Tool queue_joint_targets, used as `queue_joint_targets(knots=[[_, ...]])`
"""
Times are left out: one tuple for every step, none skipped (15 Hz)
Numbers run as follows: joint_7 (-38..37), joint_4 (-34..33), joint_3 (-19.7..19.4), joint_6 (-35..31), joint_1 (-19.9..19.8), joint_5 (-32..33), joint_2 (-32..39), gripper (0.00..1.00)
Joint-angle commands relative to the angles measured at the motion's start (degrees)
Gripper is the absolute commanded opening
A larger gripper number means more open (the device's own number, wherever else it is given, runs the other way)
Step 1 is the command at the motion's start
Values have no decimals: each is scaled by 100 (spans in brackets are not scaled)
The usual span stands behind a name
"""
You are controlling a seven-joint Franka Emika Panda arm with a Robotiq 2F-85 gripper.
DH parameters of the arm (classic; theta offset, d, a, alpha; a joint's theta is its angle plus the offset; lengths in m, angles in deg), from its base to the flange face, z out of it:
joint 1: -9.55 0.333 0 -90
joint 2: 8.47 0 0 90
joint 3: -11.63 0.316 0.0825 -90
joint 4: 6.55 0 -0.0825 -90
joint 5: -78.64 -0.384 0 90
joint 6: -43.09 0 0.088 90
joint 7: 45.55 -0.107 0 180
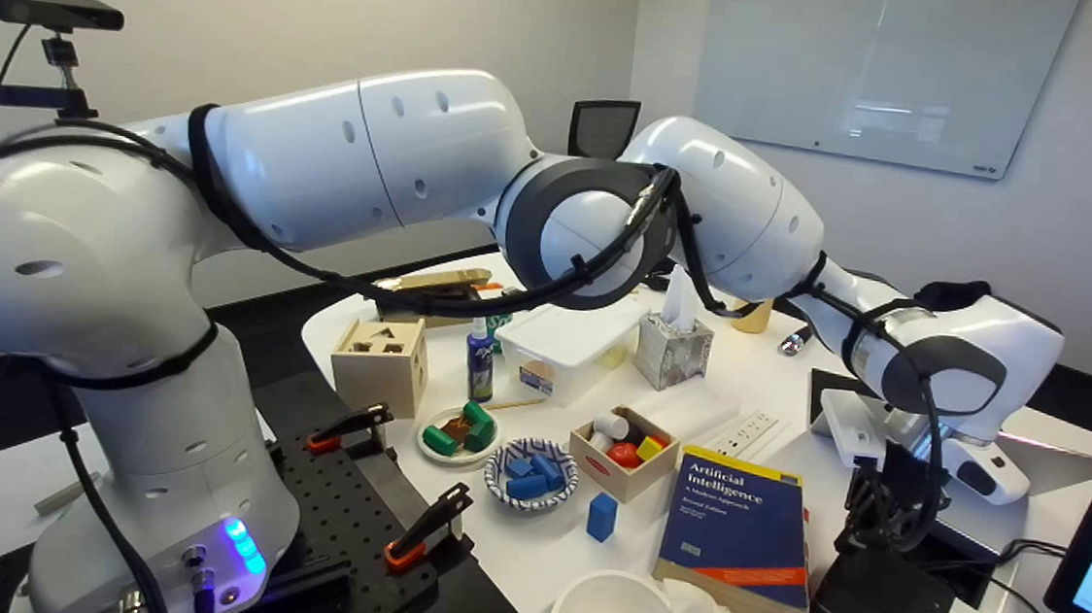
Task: Press down on the black device on the right.
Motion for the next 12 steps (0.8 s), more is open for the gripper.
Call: queue_joint_targets(knots=[[-273, -585, 147, 373, -138, -15, 287, 0], [-306, -669, 173, 404, -155, -17, 338, 0], [-321, -751, 206, 424, -172, -16, 390, 0], [-338, -827, 233, 442, -187, -14, 435, 0], [-373, -904, 238, 467, -191, 1, 480, 0], [-422, -981, 253, 486, -196, 7, 529, 0], [-441, -1059, 277, 509, -208, 12, 576, 0], [-469, -1143, 293, 535, -220, 19, 621, 0], [-512, -1225, 309, 562, -228, 26, 668, 0], [-528, -1308, 315, 594, -234, 44, 713, 0], [-544, -1384, 319, 629, -249, 52, 753, 0], [-554, -1464, 319, 661, -263, 63, 793, 0]])
